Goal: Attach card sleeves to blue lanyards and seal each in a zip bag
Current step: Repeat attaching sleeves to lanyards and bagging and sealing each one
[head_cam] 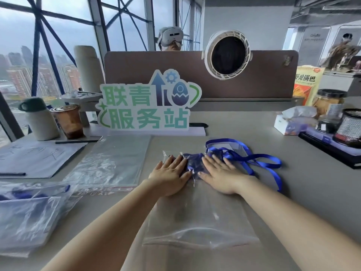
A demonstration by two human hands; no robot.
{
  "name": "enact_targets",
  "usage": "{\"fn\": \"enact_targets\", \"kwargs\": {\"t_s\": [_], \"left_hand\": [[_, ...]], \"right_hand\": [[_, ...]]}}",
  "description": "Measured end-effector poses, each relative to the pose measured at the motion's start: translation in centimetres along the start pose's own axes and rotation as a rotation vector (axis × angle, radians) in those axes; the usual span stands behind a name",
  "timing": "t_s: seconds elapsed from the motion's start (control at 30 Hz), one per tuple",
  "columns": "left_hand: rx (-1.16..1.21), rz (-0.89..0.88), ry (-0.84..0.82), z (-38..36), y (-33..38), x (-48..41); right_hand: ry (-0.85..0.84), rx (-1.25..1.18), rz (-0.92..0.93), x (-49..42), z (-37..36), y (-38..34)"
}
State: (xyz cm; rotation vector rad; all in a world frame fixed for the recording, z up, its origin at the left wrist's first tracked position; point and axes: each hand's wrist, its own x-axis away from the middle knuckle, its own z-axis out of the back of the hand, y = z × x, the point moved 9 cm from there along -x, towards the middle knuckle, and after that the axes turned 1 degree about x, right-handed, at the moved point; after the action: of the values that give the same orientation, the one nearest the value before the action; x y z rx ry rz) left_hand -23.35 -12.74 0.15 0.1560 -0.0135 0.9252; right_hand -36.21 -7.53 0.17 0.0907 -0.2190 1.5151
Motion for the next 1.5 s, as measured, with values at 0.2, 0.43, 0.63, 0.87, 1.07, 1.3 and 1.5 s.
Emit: {"fn": "enact_targets", "kwargs": {"t_s": [0.2, 0.43, 0.63, 0.87, 1.07, 1.3, 1.5], "left_hand": [[-0.001, 0.016, 0.059, 0.9, -0.3, -1.8], [0.002, 0.068, 0.038, 0.9, -1.6, -3.3], [0.003, 0.082, 0.037, 1.4, -1.8, -3.2], [-0.032, -0.122, 0.014, -0.5, 0.6, 2.3], [0.058, -0.19, 0.068, 1.5, 2.2, 4.9], [-0.013, -0.266, -0.003, -0.2, 4.0, 9.4], [-0.04, -0.262, -0.048, -1.8, 4.2, 12.5]], "right_hand": [[0.054, -0.022, 0.053, -1.4, 1.2, -0.6], [0.045, -0.039, 0.05, -2.9, 1.2, 0.2], [0.078, -0.052, 0.073, -3.0, 2.3, 0.0], [0.008, -0.037, 0.116, 1.8, -0.5, -1.3], [0.08, -0.125, 0.161, 5.0, 1.6, -2.2], [0.025, -0.112, 0.156, 8.7, -1.0, -2.6], [0.014, -0.064, 0.166, 11.7, -2.4, -3.2]]}}
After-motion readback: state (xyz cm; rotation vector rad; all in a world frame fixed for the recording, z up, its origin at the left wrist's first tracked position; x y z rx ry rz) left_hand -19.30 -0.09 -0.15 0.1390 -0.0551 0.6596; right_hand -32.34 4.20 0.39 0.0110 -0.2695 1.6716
